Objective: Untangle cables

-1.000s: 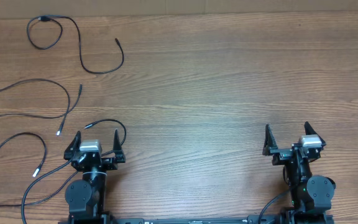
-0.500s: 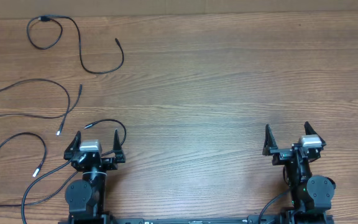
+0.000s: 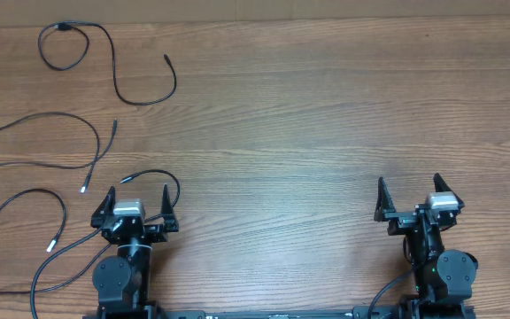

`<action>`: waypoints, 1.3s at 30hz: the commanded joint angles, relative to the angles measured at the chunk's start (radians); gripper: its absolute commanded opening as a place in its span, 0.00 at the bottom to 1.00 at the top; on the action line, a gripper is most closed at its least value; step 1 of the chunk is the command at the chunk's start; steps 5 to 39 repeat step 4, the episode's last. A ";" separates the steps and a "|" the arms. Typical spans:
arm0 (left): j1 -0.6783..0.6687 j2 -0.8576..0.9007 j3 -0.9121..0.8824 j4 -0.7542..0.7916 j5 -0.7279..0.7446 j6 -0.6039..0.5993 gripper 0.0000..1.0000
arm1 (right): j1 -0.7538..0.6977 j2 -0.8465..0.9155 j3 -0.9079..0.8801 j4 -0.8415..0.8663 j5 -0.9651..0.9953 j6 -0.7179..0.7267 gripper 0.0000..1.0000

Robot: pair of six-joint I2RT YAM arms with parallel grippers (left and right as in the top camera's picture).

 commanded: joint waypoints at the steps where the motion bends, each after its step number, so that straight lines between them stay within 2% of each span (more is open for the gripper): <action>1: -0.001 -0.010 -0.007 0.003 0.008 -0.013 1.00 | -0.006 -0.010 -0.010 0.006 0.013 0.002 1.00; 39: -0.001 -0.010 -0.007 0.003 0.008 -0.013 1.00 | -0.006 -0.010 -0.010 0.006 0.013 0.002 1.00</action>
